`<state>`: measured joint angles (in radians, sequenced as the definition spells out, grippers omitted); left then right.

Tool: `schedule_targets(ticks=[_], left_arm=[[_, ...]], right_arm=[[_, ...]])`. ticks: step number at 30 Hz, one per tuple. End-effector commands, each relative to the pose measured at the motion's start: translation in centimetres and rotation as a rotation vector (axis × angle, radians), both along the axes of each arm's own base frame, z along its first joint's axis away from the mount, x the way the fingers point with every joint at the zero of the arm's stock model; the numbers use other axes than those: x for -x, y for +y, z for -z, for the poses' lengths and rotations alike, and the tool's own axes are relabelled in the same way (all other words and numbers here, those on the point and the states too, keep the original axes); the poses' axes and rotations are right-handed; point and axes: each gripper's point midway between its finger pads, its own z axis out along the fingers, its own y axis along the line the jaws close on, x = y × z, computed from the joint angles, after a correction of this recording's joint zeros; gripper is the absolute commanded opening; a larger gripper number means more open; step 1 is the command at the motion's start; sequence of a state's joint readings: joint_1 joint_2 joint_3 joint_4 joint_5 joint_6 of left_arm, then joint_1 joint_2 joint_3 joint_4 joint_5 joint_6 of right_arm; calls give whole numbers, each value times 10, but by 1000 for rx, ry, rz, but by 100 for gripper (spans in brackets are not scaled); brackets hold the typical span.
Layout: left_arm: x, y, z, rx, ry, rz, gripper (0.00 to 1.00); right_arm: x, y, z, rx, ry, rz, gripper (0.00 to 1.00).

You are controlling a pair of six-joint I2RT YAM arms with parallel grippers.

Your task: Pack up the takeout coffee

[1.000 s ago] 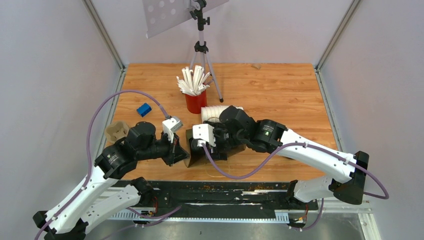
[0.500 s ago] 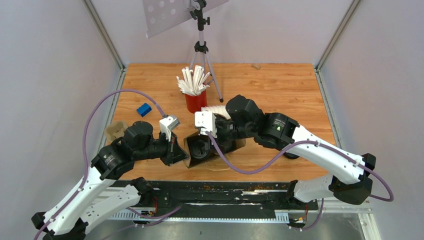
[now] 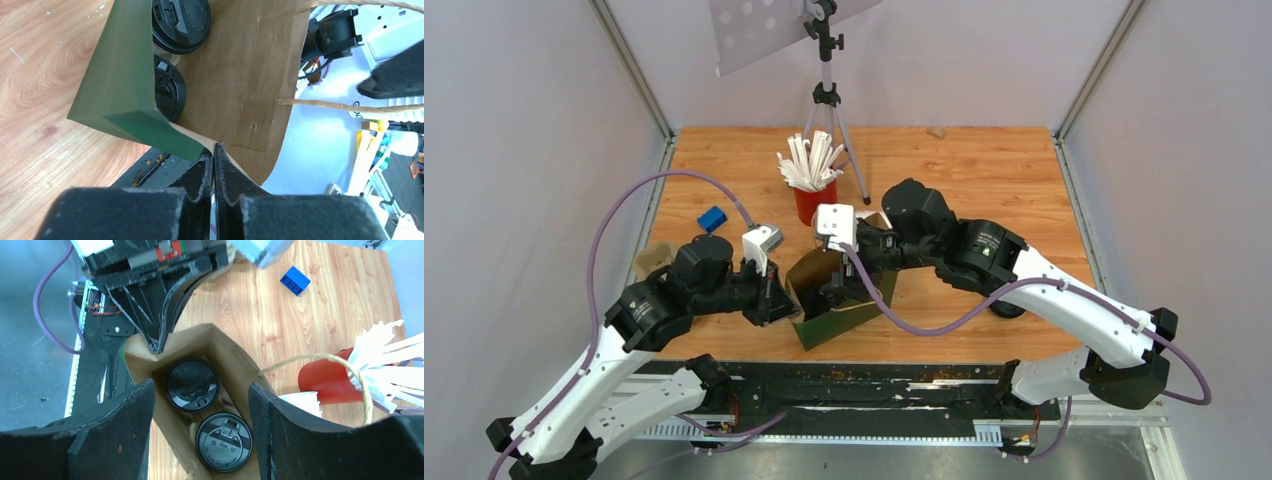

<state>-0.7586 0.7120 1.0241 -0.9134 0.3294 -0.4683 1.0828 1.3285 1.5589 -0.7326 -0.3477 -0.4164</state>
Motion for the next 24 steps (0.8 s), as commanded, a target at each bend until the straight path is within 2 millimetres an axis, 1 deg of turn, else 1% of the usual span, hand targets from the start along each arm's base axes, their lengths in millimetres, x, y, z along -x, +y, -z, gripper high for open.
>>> schedule_targets(ticks=[1, 4, 5, 7, 9, 11, 13, 15, 18, 20, 21, 22, 24], left_arm=[[-4, -1, -6, -6, -8, -13, 9], [-6, 0, -7, -6, -19, -21, 12], [-7, 1, -7, -7, -23, -28, 15], [-9, 2, -10, -7, -37, -39, 24], [-12, 5, -15, -7, -63, -55, 36], [-18, 11, -22, -16, -109, -83, 46], [-28, 19, -30, -47, -178, -122, 56], [-40, 30, -43, -84, -253, -172, 64], [-62, 45, -63, -163, -348, -255, 75], [-75, 51, -77, -205, -395, -296, 87], [-81, 51, -86, -214, -418, -305, 96], [-85, 50, -91, -228, -431, -306, 99], [-93, 47, -96, -243, -449, -307, 100]], right_arm=[[-2, 4, -47, -160, -31, 17, 69], [-6, 3, -54, -180, -37, 43, 71], [-7, 2, -57, -191, -39, 56, 72], [-10, 1, -64, -217, -45, 82, 75], [-16, -1, -71, -246, -52, 120, 78], [-20, -2, -73, -262, -54, 152, 80], [-26, -4, -77, -282, -57, 193, 83], [-31, -7, -84, -309, -49, 242, 88], [-40, -14, -93, -346, -37, 323, 100], [-44, -20, -96, -363, -26, 373, 100], [-46, -23, -95, -364, -19, 395, 100], [-46, -26, -94, -367, -13, 411, 100], [-50, -36, -91, -372, -7, 461, 100]])
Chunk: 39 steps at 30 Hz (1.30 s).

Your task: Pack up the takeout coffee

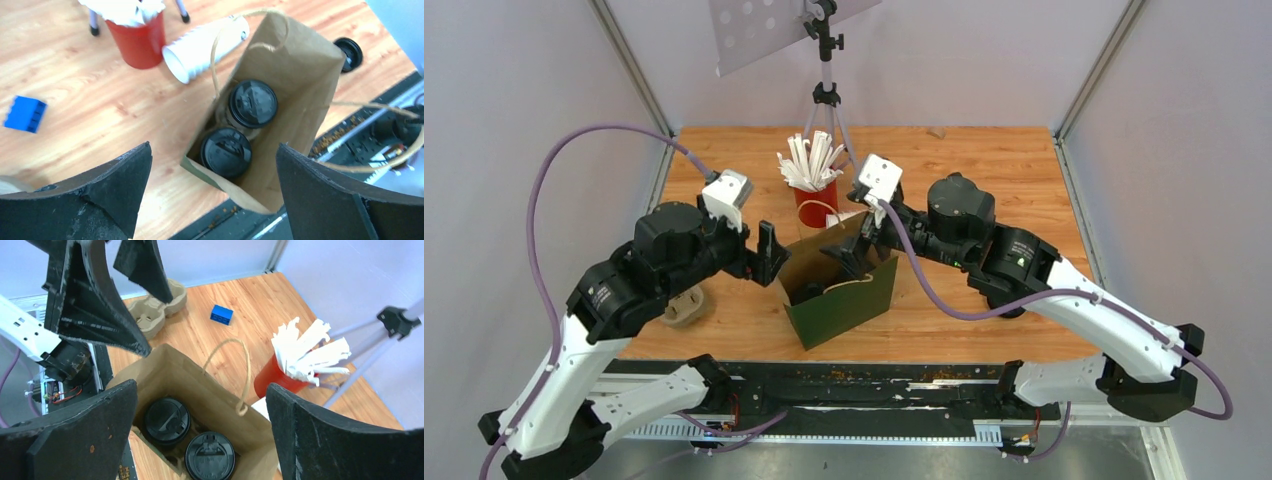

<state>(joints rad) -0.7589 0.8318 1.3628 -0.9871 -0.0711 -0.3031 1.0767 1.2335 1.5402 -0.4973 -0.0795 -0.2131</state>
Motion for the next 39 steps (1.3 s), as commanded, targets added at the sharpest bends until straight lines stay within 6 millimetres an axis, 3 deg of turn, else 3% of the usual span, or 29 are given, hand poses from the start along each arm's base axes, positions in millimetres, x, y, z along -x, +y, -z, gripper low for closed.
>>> schedule_targets(ticks=[1, 7, 12, 17, 20, 25, 27, 39], left_arm=[[-28, 7, -13, -106, -84, -69, 100], [-58, 18, -13, -148, -89, -252, 100], [-100, 20, -13, -137, -62, -347, 99], [-148, 20, -12, -39, -34, -411, 87], [-170, 9, -10, -28, -43, -407, 82], [-198, -9, 17, -1, -21, -410, 68], [-205, -14, 30, 19, -20, -411, 65], [-230, -28, 59, 109, -81, -430, 51]], right_arm=[[-11, -26, -13, -94, 32, 148, 100], [-7, -51, -8, -141, 82, 223, 100], [-4, -70, -11, -187, 153, 287, 100], [6, -86, -8, -176, 178, 291, 100], [9, -96, -8, -177, 174, 303, 100], [13, -102, -11, -178, 173, 300, 96], [14, -100, -12, -175, 181, 294, 95], [22, -97, -8, -189, 270, 280, 89]])
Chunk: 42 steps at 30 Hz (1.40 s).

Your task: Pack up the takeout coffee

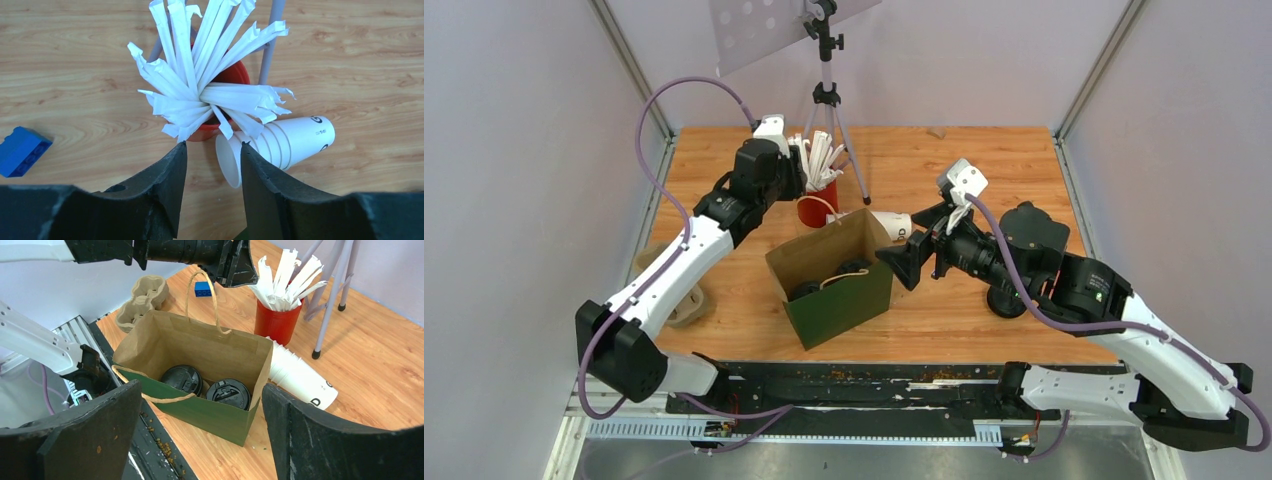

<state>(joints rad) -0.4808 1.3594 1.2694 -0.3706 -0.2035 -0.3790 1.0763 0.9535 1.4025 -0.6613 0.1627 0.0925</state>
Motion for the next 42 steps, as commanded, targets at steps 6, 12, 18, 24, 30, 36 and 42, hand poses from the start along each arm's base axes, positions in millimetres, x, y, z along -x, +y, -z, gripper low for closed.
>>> schedule_targets(ticks=[6, 12, 18, 24, 30, 36, 42], left_arm=[[-19, -19, -3, 101, -78, 19, 46], [-26, -23, 3, 89, -86, 33, 45], [-28, -24, 11, 64, -60, 40, 35], [-20, -18, -4, 49, -72, 50, 4], [-3, -9, -55, 74, -129, 48, 0], [28, -3, -93, 142, -125, 61, 0], [67, 17, -135, 152, -149, 66, 0]], right_arm=[[8, -8, -12, -76, 39, 8, 88], [9, -14, -9, -77, 49, 20, 88], [10, -20, -9, -80, 51, 34, 88], [9, -20, -6, -86, 58, 44, 88], [-2, -21, 18, -32, 66, 99, 90], [-25, -31, 18, 74, 3, 213, 95], [-35, -26, 8, 73, -51, 229, 95]])
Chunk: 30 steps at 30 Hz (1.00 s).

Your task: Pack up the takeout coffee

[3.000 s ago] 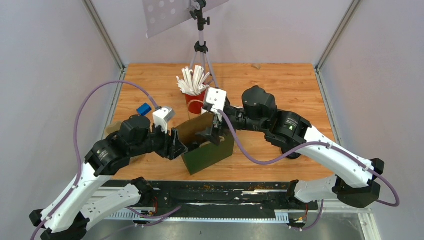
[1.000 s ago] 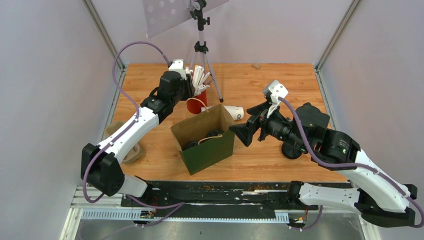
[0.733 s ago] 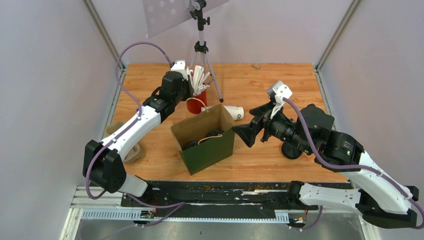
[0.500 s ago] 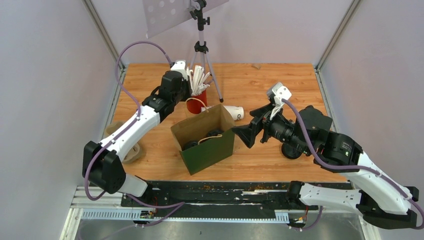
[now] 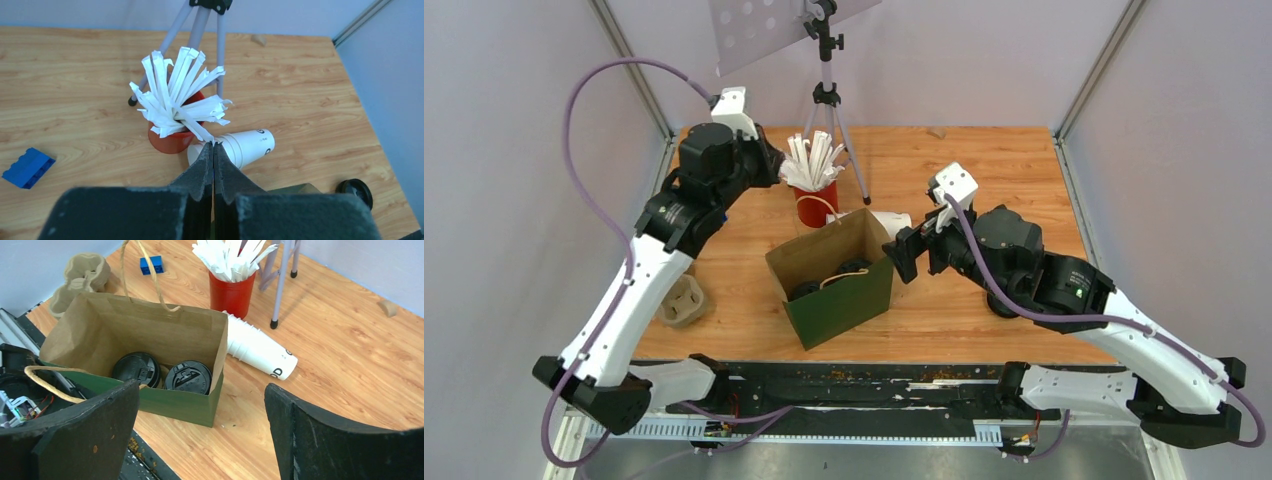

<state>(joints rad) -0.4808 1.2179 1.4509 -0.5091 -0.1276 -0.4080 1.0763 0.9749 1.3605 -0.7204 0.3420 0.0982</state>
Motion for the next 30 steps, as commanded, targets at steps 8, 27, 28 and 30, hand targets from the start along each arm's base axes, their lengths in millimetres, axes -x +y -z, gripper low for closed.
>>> schedule_targets(ticks=[8, 27, 28, 30], left_arm=[[85, 31, -84, 44, -83, 77, 0], [232, 15, -157, 303, -155, 506, 0], [231, 13, -155, 320, -157, 512, 0], [229, 10, -156, 366, -169, 514, 0]], right_arm=[[-21, -4, -7, -62, -32, 123, 95], [-35, 5, -3, -100, 7, 149, 96], [-34, 5, -3, -100, 7, 148, 96], [-33, 2, -2, -96, 9, 150, 96]])
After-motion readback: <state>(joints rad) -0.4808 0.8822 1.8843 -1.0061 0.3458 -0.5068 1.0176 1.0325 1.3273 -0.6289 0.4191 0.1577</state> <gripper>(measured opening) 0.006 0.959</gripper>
